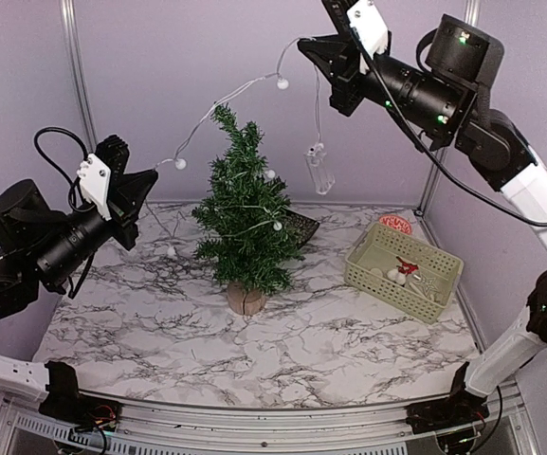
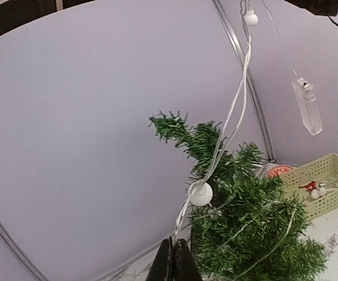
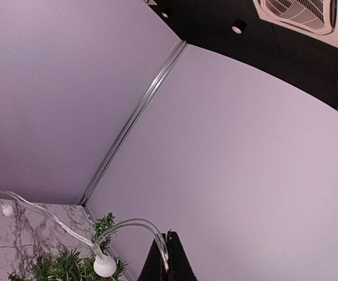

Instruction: Decorate the small christmas tree

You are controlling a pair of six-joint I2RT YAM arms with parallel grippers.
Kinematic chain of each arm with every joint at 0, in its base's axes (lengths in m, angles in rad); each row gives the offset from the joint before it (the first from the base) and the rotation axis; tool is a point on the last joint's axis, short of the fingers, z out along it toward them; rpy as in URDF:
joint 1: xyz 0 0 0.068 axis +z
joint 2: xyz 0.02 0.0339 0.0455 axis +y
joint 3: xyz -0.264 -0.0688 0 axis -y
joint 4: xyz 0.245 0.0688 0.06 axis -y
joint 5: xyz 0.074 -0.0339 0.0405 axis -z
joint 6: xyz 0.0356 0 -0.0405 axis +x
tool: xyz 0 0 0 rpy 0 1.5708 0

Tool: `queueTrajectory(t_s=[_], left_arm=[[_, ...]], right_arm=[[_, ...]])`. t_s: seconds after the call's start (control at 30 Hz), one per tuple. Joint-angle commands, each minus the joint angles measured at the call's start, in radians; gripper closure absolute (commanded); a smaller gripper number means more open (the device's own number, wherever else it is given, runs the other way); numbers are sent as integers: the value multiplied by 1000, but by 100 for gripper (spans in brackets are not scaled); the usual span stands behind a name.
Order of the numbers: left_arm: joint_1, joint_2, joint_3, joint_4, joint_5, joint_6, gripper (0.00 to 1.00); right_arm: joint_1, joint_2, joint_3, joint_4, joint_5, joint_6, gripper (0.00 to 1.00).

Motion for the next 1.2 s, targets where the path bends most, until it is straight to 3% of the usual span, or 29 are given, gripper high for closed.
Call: queueTrajectory(t_s=[0.0,0.27,0.47,0.63,0.87,1.17], left_arm=[[102,-12,26,118,-64,-128,100],[357,114,106,144,-51,-324,100],[560,241,182,159,-61,-486,100],[706,385,249,159,63,-640,100],[763,621,377,159,327,-677,100],[767,870,482,163,489,-735,100]], right_arm=[[-66,70,100,129,-56,26,100],[-239,227,261,172,-150,189,100],[-312,261,220,220,-142,259,100],[-376,314,207,220,-138,323,100],[-464,339,112,193,-101,399,100],[-585,281,-53,161,-106,516,100]])
